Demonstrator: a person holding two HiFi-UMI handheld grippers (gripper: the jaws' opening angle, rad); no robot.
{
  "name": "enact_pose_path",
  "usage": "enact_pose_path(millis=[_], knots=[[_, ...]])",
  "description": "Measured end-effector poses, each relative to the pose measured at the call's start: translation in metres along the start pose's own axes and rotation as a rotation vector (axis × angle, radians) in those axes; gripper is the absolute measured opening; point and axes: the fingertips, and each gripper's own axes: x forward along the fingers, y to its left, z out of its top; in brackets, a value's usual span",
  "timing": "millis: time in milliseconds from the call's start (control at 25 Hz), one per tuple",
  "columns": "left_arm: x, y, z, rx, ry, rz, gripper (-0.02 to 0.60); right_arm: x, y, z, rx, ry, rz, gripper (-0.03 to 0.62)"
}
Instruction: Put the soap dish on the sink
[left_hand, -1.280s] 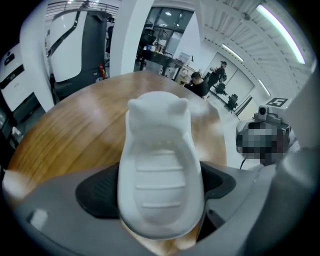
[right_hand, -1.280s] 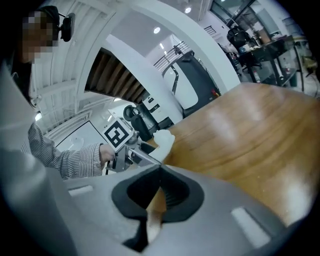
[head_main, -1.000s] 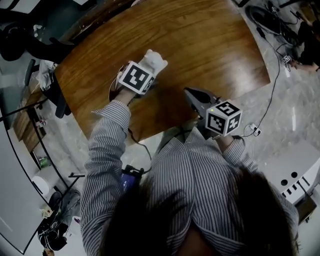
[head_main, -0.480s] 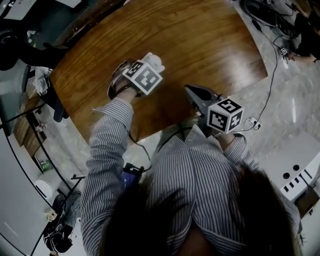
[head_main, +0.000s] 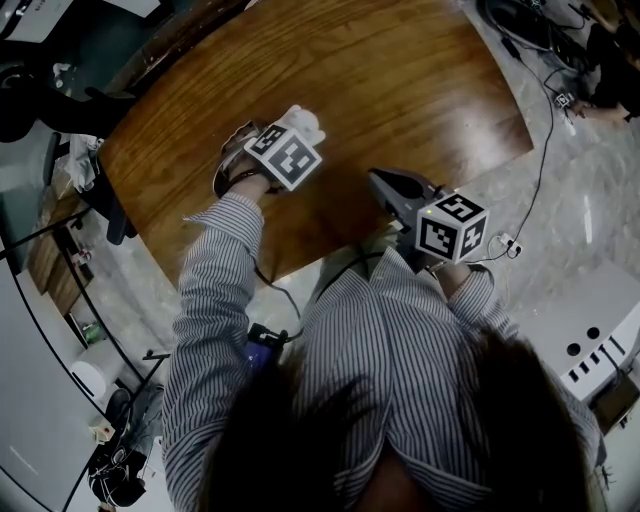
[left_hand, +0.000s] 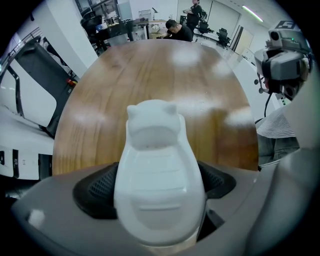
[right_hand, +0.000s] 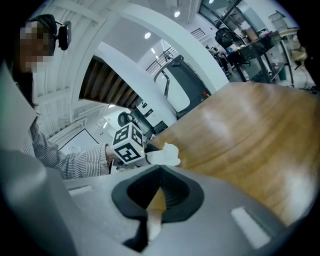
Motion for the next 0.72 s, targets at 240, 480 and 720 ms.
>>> enact_pose_path(millis=[240,480,720], knots=[[-0.019,0.004,0.005,-0.061,-0.114,-0.007,0.479,0.000,0.007,0.001,-0.004,0.008,0.033,0.002],[-0.060,0.010,0.008,-0.236,-0.315,0.031,0.472,0.002,0.018,0.009,-0.027,0.013,0.065,0.002],[-0.110,0.010,-0.004,-0.377,-0.508,0.185,0.366,0.010,0.040,0.023,-0.081,0.012,0.111,0.002]])
